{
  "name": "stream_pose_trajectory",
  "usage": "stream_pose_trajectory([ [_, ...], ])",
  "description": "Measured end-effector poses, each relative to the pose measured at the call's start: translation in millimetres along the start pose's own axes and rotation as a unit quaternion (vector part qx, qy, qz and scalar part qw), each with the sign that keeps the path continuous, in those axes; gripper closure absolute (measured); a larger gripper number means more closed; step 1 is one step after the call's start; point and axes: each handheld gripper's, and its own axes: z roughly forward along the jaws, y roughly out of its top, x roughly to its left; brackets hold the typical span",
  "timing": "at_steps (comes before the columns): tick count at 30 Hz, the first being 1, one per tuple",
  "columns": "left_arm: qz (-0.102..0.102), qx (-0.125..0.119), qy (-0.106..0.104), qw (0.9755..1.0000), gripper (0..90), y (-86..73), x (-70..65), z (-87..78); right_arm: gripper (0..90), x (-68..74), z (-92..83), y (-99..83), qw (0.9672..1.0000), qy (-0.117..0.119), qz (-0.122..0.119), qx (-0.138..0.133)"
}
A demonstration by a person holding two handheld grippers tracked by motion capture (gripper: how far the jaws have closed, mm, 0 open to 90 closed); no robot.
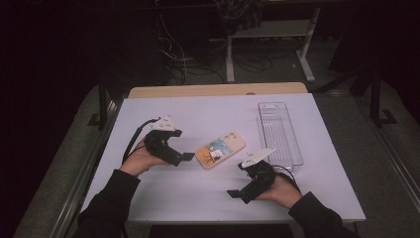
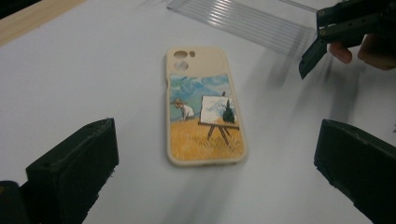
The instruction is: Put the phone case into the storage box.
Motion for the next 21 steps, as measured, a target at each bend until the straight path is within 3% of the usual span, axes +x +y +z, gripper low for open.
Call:
stream_pose_trajectory([
  [18, 0.022, -0.011, -0.016, 0.9996, 0.0, 43.4, 4.8, 28.8, 0.0, 0.3, -1.3, 0.3, 1.0, 0.002, 0.004, -0.003],
  [21, 0.013, -0.015, -0.017, 0.9997, 0.0, 47.6, 4.8, 34.8, 0.0, -0.6, -0.9, -0.2, 1.0, 0.003, 0.003, -0.003],
])
